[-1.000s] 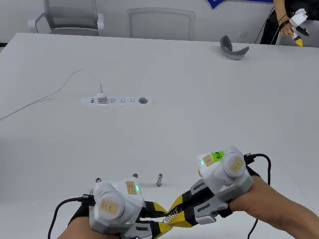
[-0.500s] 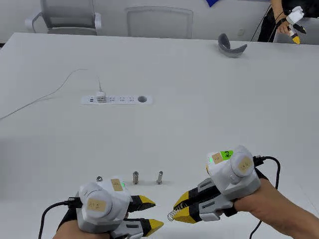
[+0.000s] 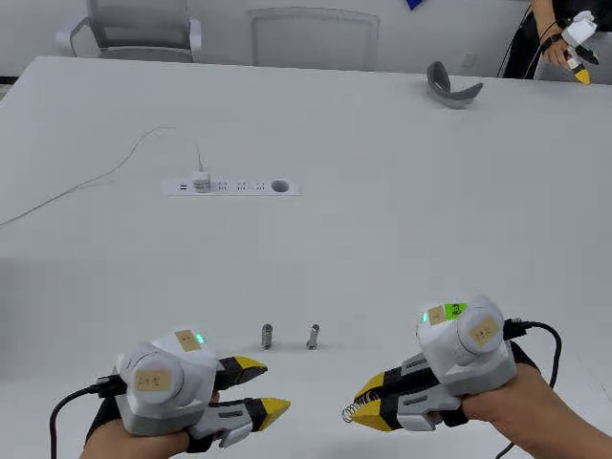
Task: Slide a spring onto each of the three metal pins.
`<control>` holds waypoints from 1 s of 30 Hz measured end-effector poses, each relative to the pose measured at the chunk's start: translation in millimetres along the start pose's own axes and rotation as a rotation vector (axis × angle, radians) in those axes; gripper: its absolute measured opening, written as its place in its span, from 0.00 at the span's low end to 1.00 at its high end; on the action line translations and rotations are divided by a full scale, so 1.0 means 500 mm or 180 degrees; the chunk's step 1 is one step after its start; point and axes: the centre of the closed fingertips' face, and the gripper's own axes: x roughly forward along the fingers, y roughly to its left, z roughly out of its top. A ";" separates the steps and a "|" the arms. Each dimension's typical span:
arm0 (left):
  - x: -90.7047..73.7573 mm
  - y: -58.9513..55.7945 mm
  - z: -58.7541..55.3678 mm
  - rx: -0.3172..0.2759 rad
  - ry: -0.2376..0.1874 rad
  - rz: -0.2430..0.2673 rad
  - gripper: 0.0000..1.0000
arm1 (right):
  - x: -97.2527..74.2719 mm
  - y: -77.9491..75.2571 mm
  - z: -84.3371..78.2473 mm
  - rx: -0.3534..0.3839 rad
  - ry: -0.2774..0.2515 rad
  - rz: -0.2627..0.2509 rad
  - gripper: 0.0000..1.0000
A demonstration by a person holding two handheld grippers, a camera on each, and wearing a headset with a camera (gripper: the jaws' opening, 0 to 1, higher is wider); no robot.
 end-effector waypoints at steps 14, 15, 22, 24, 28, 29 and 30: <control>-0.037 0.060 -0.045 -0.0196 0.0066 0.0299 0.45 | 0.017 -0.065 0.014 -0.0079 0.0190 -0.0163 0.13; -0.039 0.062 -0.048 -0.0207 0.0073 0.0309 0.46 | 0.019 -0.069 0.017 -0.0094 0.0202 -0.0175 0.13; -0.051 0.080 -0.066 -0.0309 0.0092 0.0410 0.51 | 0.032 -0.114 0.038 -0.0233 0.0291 -0.0246 0.13; -0.054 0.084 -0.065 -0.0343 0.0069 0.0441 0.52 | 0.034 -0.125 0.048 -0.0268 0.0305 -0.0245 0.13; -0.058 0.091 -0.069 -0.0396 0.0073 0.0455 0.55 | 0.039 -0.154 0.063 -0.0317 0.0338 -0.0259 0.13; -0.059 0.090 -0.070 -0.0414 0.0069 0.0448 0.55 | 0.040 -0.159 0.066 -0.0324 0.0341 -0.0263 0.13; -0.060 0.090 -0.070 -0.0437 0.0068 0.0447 0.56 | 0.042 -0.167 0.069 -0.0333 0.0348 -0.0262 0.13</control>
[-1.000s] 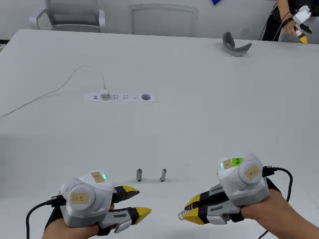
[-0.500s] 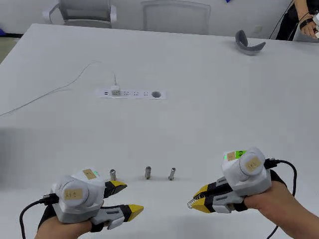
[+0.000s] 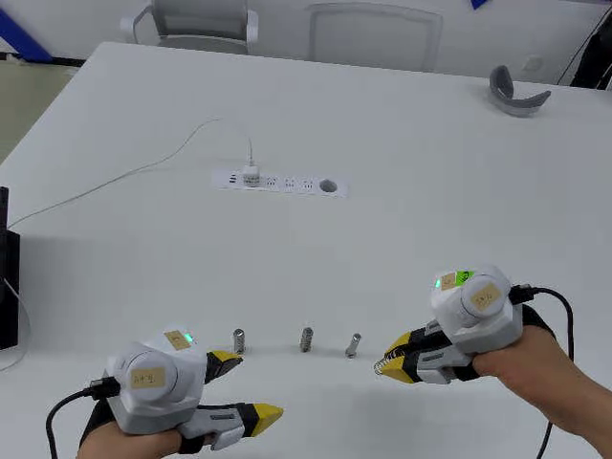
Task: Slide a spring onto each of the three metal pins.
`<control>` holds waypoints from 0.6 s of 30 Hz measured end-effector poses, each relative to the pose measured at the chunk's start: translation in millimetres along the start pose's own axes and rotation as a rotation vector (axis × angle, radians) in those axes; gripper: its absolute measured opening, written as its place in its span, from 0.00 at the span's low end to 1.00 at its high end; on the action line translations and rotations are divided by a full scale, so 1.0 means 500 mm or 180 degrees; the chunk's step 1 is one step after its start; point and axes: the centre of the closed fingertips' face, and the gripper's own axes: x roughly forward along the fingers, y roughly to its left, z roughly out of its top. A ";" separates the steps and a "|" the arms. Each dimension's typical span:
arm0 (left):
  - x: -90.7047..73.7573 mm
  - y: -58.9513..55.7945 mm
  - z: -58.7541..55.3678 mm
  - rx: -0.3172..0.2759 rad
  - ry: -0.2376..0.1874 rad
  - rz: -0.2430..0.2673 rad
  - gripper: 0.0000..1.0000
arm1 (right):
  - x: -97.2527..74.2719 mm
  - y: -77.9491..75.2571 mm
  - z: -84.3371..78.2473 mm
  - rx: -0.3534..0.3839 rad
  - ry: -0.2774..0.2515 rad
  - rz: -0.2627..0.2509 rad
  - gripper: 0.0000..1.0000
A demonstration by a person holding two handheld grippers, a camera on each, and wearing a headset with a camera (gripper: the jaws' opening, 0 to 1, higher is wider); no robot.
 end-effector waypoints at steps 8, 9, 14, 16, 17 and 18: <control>-0.009 0.010 -0.015 -0.0086 0.0048 0.0045 0.65 | 0.019 -0.040 0.010 -0.0045 0.0049 0.0006 0.13; -0.011 0.013 -0.016 -0.0096 0.0049 0.0058 0.66 | 0.020 -0.042 0.012 -0.0051 0.0055 0.0007 0.13; -0.019 0.025 -0.024 -0.0128 0.0071 0.0112 0.66 | 0.037 -0.060 0.014 -0.0110 0.0114 0.0010 0.13; -0.023 0.029 -0.027 -0.0145 0.0076 0.0130 0.67 | 0.042 -0.063 0.018 -0.0153 0.0133 0.0012 0.13; -0.024 0.029 -0.027 -0.0156 0.0073 0.0133 0.67 | 0.043 -0.063 0.020 -0.0159 0.0139 0.0016 0.13; -0.026 0.032 -0.029 -0.0167 0.0077 0.0148 0.67 | 0.046 -0.065 0.022 -0.0171 0.0143 0.0019 0.13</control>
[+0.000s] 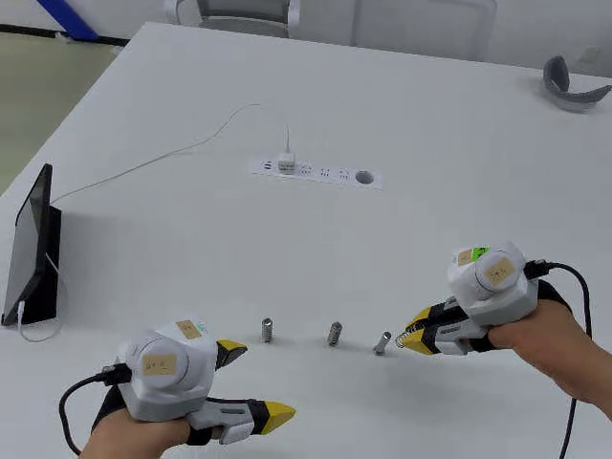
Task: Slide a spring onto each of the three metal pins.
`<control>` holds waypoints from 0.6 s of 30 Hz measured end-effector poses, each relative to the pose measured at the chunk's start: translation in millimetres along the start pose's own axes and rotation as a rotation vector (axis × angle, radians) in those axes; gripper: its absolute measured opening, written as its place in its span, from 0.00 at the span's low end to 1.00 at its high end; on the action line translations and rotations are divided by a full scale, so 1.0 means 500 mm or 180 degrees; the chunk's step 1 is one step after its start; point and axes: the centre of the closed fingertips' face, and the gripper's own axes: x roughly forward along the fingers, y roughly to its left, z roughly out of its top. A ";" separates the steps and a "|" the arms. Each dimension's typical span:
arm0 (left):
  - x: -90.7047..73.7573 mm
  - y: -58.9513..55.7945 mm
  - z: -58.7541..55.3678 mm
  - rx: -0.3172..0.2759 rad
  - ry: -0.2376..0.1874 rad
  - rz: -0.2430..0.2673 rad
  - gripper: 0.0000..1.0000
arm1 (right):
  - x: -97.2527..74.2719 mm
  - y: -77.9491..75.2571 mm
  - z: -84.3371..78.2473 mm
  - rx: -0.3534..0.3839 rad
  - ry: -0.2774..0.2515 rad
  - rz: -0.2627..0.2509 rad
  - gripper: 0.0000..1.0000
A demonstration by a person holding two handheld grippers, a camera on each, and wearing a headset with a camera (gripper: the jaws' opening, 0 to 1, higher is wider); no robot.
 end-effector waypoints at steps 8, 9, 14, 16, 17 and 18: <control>-0.008 0.007 -0.006 -0.0056 0.0009 0.0033 0.67 | 0.022 -0.009 0.006 -0.0133 0.0071 0.0003 0.13; -0.009 0.007 -0.006 -0.0063 0.0005 0.0034 0.67 | 0.025 -0.010 0.006 -0.0137 0.0085 0.0009 0.13; -0.010 0.014 -0.015 -0.0127 0.0013 0.0047 0.67 | 0.036 -0.012 0.008 -0.0195 0.0110 0.0007 0.13; -0.012 0.013 -0.016 -0.0140 0.0013 0.0044 0.67 | 0.040 -0.013 0.008 -0.0204 0.0118 0.0010 0.13; -0.013 0.012 -0.017 -0.0139 0.0014 0.0042 0.67 | 0.042 -0.013 0.007 -0.0222 0.0136 0.0011 0.13; -0.013 0.012 -0.017 -0.0140 0.0016 0.0042 0.66 | 0.043 -0.013 0.006 -0.0243 0.0150 0.0002 0.13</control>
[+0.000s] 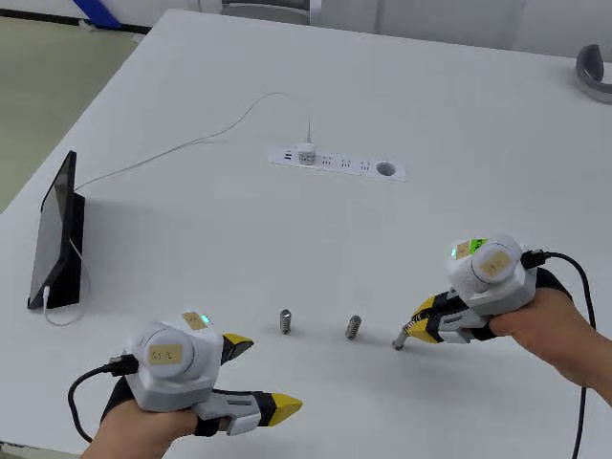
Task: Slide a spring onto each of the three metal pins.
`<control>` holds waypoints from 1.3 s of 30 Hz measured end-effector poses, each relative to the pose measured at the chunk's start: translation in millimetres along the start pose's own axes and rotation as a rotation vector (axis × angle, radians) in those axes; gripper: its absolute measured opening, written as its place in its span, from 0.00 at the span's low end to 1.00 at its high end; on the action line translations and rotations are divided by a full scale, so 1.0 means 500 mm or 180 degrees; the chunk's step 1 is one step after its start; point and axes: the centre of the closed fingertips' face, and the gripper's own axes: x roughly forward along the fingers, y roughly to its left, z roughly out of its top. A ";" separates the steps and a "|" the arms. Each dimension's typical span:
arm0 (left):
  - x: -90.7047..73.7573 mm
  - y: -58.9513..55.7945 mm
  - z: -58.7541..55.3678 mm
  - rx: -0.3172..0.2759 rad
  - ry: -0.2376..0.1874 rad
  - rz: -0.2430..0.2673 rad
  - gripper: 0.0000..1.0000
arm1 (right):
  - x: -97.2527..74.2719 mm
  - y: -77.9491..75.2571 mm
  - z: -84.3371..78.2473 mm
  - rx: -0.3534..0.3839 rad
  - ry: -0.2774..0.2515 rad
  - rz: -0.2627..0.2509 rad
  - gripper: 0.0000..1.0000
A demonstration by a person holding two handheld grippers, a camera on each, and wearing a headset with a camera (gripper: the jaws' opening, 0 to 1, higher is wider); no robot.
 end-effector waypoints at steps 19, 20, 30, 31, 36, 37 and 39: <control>0.002 -0.005 -0.003 -0.0027 0.0002 -0.0020 0.66 | 0.000 -0.007 0.004 -0.0114 0.0036 -0.0027 0.13; 0.001 -0.006 -0.002 -0.0029 0.0001 -0.0020 0.65 | 0.001 -0.006 0.004 -0.0114 0.0040 -0.0022 0.13; -0.001 -0.005 -0.004 -0.0044 -0.0003 -0.0020 0.65 | 0.004 -0.008 0.009 -0.0179 0.0065 -0.0017 0.13; -0.001 -0.005 -0.004 -0.0044 -0.0002 -0.0021 0.65 | 0.005 -0.008 0.008 -0.0185 0.0077 -0.0017 0.13; -0.001 -0.004 -0.005 -0.0051 -0.0002 -0.0019 0.65 | 0.011 -0.004 0.000 -0.0270 0.0165 -0.0014 0.13; 0.000 -0.003 -0.006 -0.0053 0.0000 -0.0019 0.65 | 0.013 -0.004 -0.001 -0.0277 0.0173 -0.0010 0.13; 0.000 -0.003 -0.007 -0.0056 0.0002 -0.0017 0.65 | 0.017 -0.004 -0.003 -0.0290 0.0193 -0.0007 0.13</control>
